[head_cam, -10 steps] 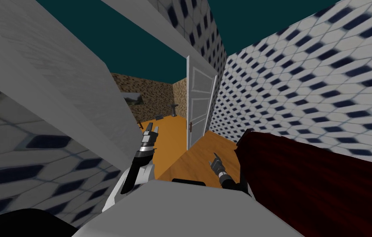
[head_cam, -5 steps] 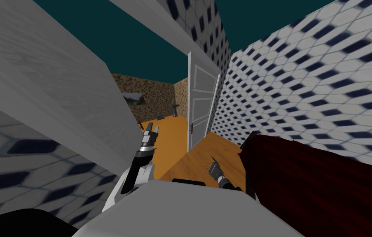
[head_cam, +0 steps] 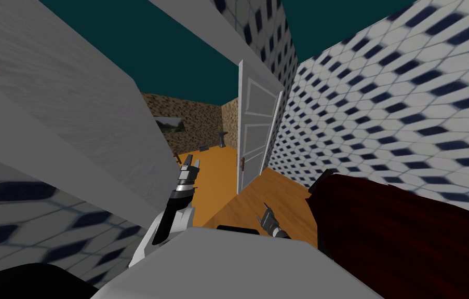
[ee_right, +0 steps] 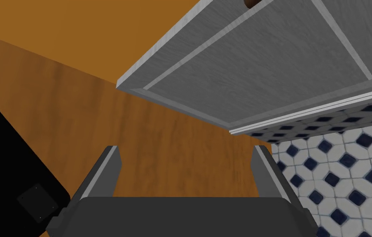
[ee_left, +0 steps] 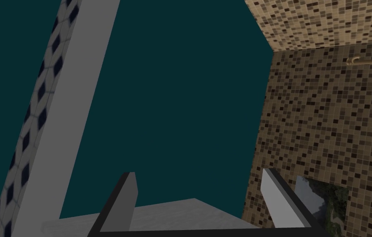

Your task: Push the door open

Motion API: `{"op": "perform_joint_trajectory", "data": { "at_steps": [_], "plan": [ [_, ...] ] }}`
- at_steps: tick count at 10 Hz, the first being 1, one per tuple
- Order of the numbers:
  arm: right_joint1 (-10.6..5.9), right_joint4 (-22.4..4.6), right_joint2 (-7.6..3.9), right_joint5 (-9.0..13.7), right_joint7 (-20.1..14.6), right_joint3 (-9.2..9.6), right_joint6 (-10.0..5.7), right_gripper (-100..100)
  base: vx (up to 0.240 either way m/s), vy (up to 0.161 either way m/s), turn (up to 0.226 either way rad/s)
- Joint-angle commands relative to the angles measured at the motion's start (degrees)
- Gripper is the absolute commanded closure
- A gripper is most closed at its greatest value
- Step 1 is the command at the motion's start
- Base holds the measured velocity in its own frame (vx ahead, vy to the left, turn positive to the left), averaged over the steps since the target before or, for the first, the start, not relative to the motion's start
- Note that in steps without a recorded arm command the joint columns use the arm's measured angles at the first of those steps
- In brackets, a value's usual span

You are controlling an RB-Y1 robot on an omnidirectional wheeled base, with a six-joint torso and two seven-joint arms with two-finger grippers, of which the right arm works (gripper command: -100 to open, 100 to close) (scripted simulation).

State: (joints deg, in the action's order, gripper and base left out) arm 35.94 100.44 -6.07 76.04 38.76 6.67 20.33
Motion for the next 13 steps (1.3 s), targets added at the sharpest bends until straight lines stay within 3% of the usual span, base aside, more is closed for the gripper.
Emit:
{"op": "perform_joint_trajectory", "data": {
  "at_steps": [1,4,5,13],
  "plan": [
    [0.0,-1.3,-0.2,2.8,1.1,-0.22,2.23,-100,0.106,-0.013,0.067],
    [0.3,-3.6,-0.24,7.6,3.5,-0.04,5.53,-100,0.096,-0.019,0.062],
    [0.3,-3.6,-0.24,8.1,3.5,-0.04,5.53,-100,0.06,-0.024,0.022],
    [1.07,-9.7,-0.21,21.4,9.8,0.43,14.08,-100,0.089,-0.021,0.059]
  ]
}}
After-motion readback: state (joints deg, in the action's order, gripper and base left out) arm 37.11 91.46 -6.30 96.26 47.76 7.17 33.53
